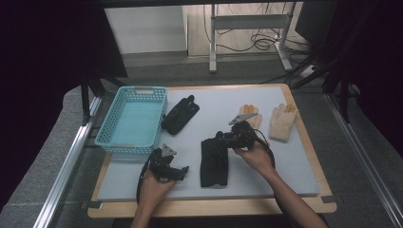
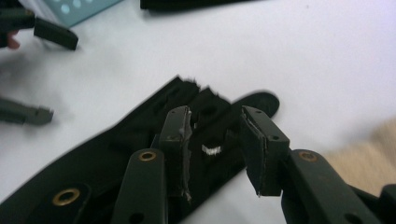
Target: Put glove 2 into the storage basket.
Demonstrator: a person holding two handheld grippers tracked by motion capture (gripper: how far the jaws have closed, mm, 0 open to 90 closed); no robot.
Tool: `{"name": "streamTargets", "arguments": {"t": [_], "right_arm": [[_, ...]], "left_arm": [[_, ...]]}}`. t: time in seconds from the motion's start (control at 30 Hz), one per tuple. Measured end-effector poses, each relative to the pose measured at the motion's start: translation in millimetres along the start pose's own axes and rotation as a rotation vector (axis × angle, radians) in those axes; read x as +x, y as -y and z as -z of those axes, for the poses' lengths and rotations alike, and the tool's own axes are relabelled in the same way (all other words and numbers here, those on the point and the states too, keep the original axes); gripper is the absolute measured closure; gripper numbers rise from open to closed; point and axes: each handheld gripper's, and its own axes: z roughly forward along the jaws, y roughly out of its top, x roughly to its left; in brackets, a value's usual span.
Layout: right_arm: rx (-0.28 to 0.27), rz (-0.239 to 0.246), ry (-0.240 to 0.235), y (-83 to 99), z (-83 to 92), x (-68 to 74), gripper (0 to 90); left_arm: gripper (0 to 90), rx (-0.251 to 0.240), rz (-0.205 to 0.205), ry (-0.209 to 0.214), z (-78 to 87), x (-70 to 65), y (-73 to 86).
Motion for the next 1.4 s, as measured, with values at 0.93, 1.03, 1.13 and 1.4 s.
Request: {"name": "streamTargets", "arguments": {"t": [0.93,1.03,1.13,1.4], "right_arm": [[-0.016,-0.029,0.037,-101.7,-137.7,-7.9,58.4],[-0.011,-0.026,0.053,-104.6,-149.5,-7.5,55.8],[0.021,-0.021,0.078,-106.3,-163.9,-6.2,54.7],[0.047,0.017,0.177,-103.1,-170.6,-1.1,83.3]], "left_arm": [[1.2,0.002,-0.005,0.002,0.2,0.6,0.1],[1.2,0.002,-0.005,0.002,0.2,0.6,0.1],[1.2,0.002,-0.005,0.002,0.2,0.6,0.1],[1.2,0.002,-0.005,0.002,0.1,0.6,0.1]]}}
